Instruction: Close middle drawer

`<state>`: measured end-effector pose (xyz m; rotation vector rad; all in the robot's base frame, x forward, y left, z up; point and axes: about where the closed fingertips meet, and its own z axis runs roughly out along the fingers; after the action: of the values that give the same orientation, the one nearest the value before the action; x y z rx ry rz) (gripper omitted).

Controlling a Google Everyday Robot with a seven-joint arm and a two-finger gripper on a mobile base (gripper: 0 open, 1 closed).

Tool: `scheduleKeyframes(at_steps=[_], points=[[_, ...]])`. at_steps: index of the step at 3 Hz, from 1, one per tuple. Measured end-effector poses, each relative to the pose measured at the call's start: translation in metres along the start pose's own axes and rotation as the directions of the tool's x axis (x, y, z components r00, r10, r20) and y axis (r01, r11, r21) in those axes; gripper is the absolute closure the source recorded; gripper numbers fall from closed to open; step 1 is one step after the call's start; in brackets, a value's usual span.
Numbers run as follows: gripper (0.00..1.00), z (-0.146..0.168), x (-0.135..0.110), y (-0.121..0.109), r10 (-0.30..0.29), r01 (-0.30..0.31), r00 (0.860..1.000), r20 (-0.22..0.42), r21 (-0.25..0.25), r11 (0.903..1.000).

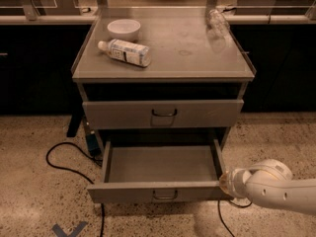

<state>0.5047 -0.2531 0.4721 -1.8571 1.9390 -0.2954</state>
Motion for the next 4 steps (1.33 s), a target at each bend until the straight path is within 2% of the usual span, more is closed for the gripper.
scheduleKeyframes(at_steps=[1, 2, 3, 4], points=[[1.00, 0.000, 0.000, 0.000, 0.000, 0.000, 1.000, 0.000, 0.000, 1.0000], [1.00, 0.002, 0.003, 0.014, 0.001, -0.002, 1.000, -0.019, -0.038, 0.9993], [1.00, 0.006, 0.004, 0.012, 0.006, -0.007, 1.000, -0.025, -0.042, 0.9991], [1.00, 0.024, 0.002, 0.013, 0.017, -0.020, 0.999, -0.036, -0.075, 0.9970]])
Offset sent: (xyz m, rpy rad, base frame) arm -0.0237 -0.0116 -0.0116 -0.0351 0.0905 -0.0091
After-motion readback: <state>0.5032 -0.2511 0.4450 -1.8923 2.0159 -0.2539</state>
